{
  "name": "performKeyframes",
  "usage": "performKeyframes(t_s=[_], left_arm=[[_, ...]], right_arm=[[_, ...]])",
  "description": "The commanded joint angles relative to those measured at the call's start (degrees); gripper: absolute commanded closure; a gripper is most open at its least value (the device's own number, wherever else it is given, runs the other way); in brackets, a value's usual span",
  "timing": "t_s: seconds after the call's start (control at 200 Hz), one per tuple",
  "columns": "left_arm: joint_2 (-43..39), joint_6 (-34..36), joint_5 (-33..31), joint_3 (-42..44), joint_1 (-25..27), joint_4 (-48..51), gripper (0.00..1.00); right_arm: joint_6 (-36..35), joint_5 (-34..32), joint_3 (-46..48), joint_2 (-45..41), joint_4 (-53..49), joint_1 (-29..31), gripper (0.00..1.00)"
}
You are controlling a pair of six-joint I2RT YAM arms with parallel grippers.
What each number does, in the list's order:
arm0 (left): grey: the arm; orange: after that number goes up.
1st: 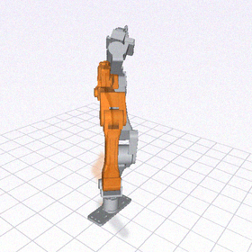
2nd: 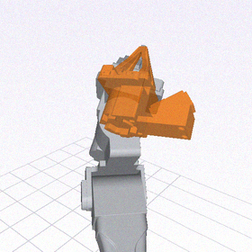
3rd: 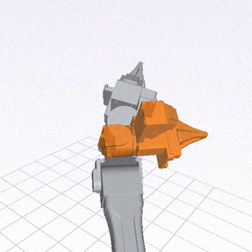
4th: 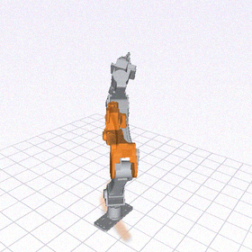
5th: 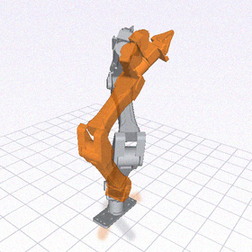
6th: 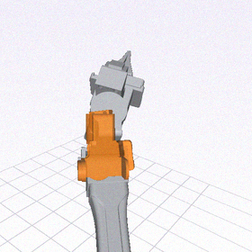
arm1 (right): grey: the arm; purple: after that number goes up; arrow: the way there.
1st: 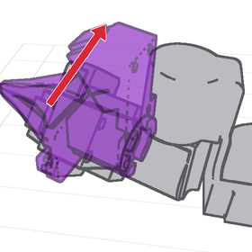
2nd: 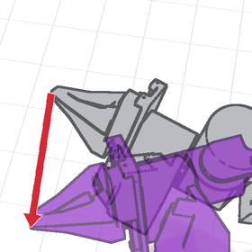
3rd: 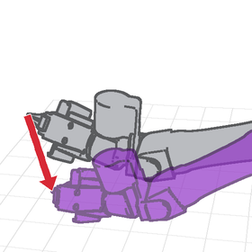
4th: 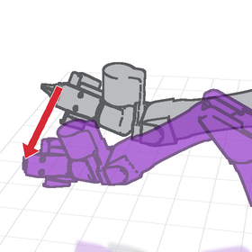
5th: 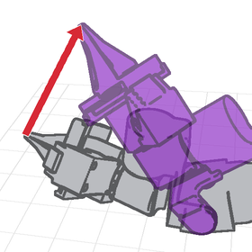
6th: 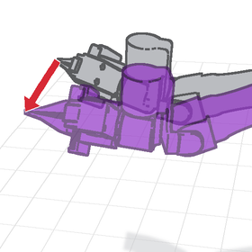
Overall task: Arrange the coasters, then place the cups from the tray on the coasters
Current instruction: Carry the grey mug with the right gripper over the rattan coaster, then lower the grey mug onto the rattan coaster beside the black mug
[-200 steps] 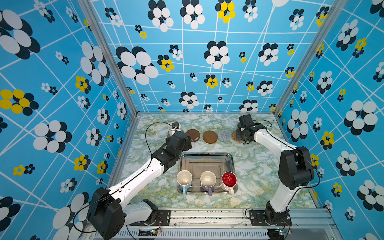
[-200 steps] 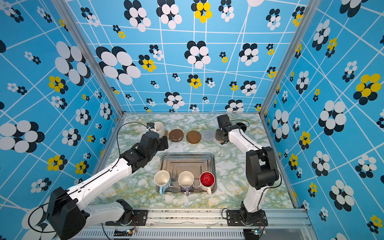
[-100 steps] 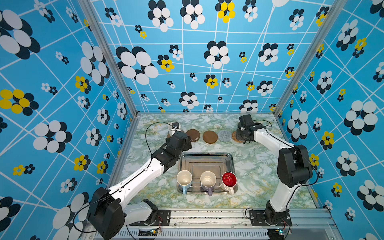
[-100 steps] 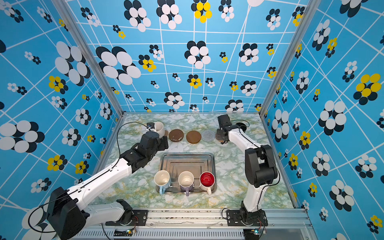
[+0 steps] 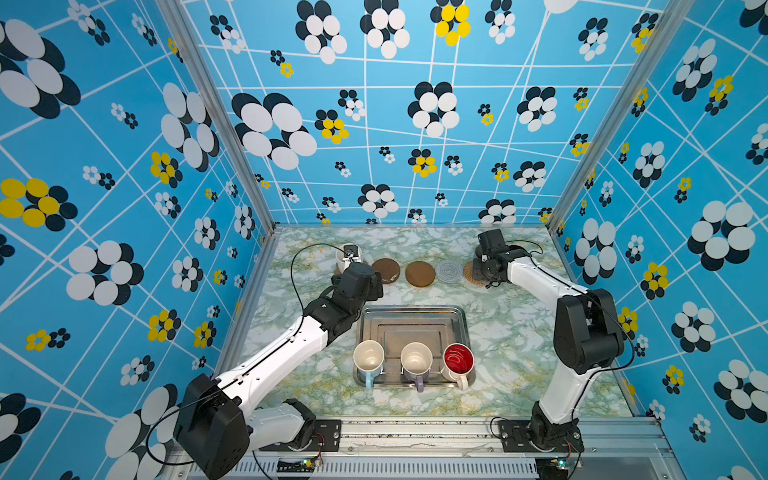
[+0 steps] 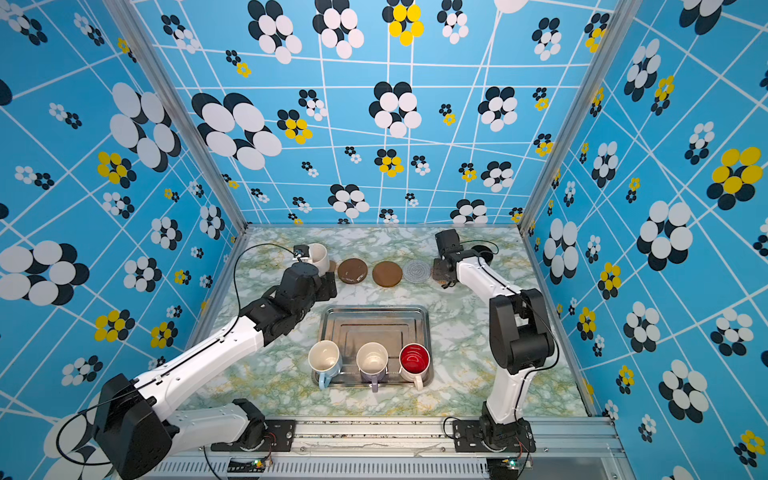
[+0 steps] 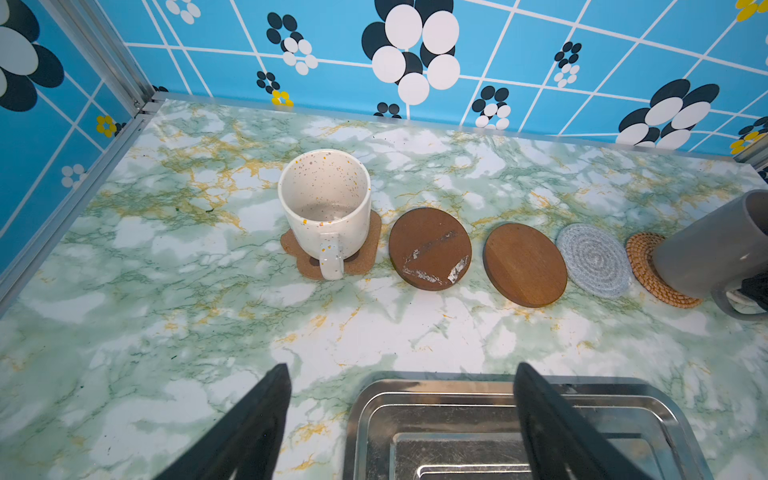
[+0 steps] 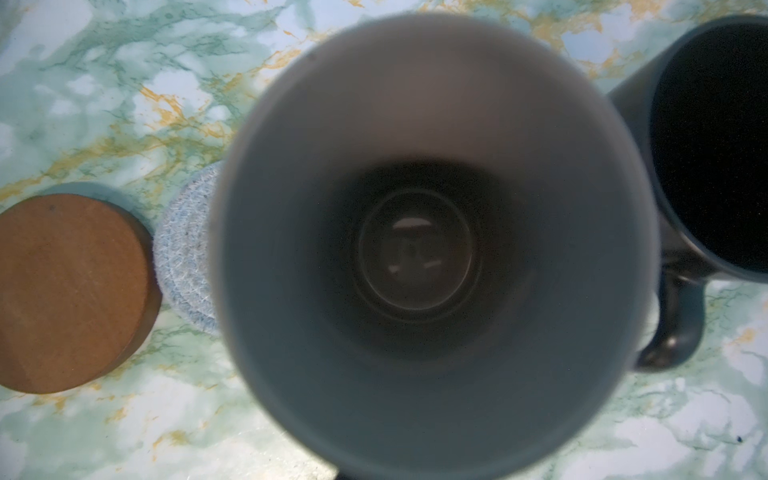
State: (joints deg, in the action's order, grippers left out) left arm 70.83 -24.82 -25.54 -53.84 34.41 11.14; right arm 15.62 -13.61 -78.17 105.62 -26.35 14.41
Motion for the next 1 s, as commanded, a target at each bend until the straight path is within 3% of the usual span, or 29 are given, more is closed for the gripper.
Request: performKeyframes(t_s=[0.0, 0.995], left_arm=[[0.72, 0.82, -0.48, -1.39, -0.22, 0.49, 0.15], [0.19, 0.74, -0.82, -1.26, -0.22, 0.9, 0.15]], right_arm=[[0.04, -0.54, -2.86, 0.33, 4.72, -0.53, 1.0], [0.12, 0.25, -3.48, 1.42, 4.81, -0.88, 1.0]])
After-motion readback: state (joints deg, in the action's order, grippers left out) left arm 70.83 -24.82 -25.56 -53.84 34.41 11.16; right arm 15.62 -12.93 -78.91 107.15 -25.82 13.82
